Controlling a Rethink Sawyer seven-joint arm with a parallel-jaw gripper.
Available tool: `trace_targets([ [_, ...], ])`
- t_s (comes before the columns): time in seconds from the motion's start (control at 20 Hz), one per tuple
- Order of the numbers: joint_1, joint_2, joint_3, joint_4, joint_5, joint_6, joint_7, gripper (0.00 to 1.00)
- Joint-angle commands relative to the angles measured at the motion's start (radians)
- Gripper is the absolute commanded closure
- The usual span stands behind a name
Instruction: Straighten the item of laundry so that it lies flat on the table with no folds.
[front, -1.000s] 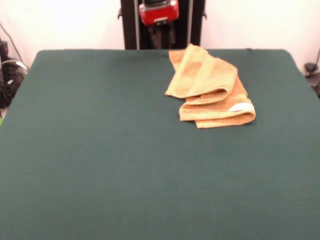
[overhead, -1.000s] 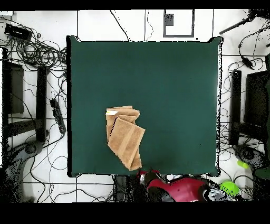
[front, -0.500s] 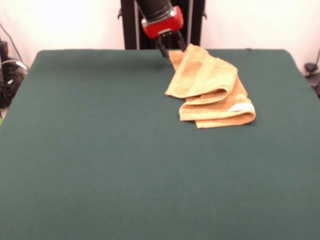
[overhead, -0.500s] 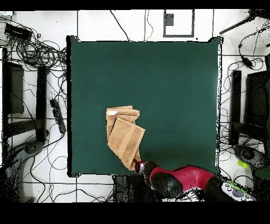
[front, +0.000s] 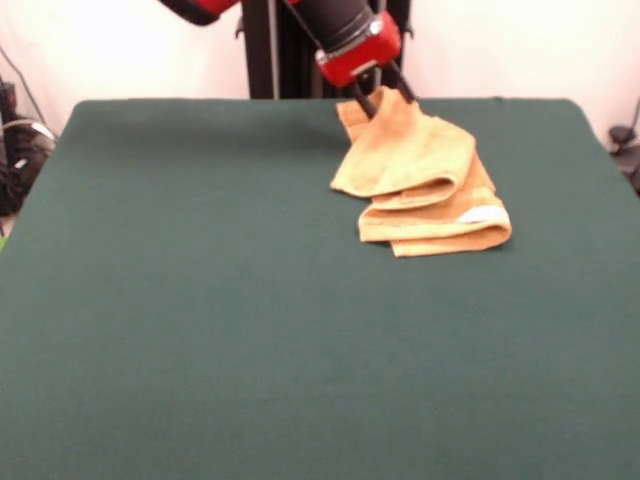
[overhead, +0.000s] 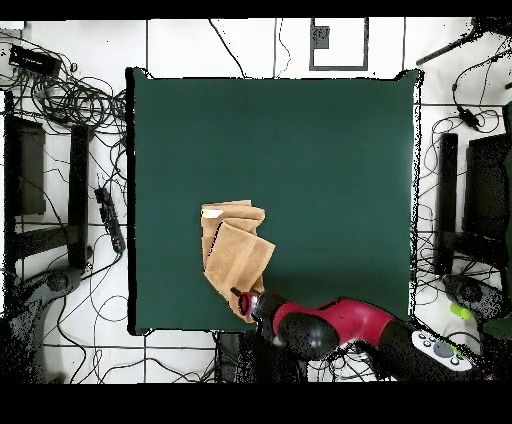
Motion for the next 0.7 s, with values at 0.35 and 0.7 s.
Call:
trace_targets([
  [0.35, -0.131, 0.310, 0.305, -0.254, 0.073, 0.381, -0.428, 0.00],
  [0.7, -0.155, 0.323, 0.341, -0.283, 0.059, 0.454, -0.458, 0.00],
])
